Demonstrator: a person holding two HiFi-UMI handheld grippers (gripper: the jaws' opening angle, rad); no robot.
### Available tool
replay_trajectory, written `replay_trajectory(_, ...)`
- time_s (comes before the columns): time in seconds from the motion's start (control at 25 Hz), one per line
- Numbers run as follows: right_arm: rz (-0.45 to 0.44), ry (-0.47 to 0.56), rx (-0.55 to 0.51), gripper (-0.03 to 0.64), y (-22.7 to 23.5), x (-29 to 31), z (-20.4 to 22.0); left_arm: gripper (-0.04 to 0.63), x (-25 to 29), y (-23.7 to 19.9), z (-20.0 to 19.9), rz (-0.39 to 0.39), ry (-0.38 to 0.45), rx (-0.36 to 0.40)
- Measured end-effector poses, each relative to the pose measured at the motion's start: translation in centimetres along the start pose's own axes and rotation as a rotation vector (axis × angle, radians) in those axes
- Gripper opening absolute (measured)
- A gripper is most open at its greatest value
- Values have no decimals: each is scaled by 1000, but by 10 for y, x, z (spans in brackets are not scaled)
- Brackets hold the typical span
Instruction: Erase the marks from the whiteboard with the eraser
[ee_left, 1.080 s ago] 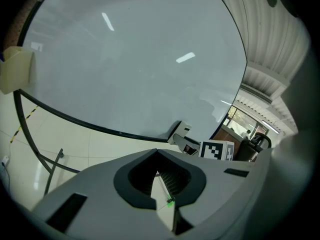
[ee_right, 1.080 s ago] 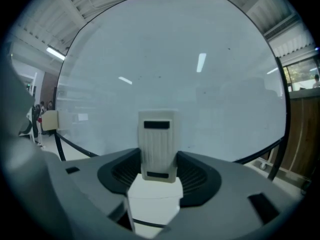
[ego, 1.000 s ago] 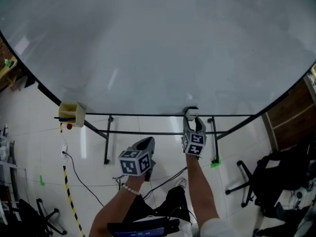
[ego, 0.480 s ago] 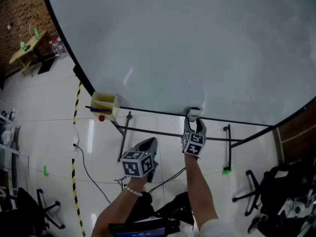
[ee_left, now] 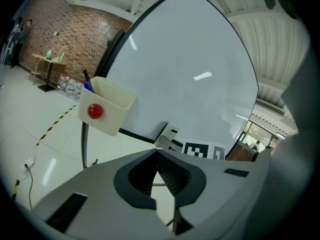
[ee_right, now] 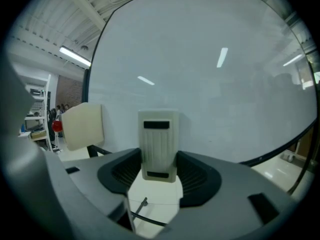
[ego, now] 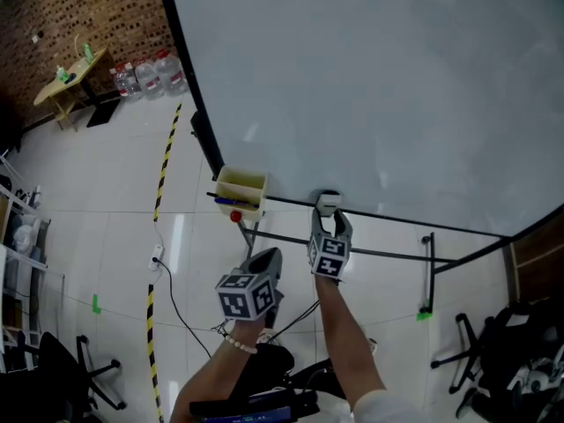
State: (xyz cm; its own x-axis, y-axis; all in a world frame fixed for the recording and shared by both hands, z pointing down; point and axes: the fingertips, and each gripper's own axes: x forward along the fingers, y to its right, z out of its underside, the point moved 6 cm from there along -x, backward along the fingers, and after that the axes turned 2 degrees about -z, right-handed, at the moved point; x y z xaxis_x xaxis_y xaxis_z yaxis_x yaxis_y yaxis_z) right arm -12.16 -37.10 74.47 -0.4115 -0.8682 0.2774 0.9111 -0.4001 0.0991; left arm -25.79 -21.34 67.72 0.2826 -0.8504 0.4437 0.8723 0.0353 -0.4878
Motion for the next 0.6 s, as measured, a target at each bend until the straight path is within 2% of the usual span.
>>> replay_trajectory(0.28, -64, 24, -25, 252, -97, 25, -10, -12, -44, -62, -21, -37, 37, -21)
replay_trajectory(0.44, -71, 0, -32, 252, -124, 35, -9, -12, -55, -84, -27, -49, 48, -39)
replay_trajectory(0.6, -64, -2, -30, 252, -130, 38, -11, -12, -65, -94, -27, -52, 51, -51)
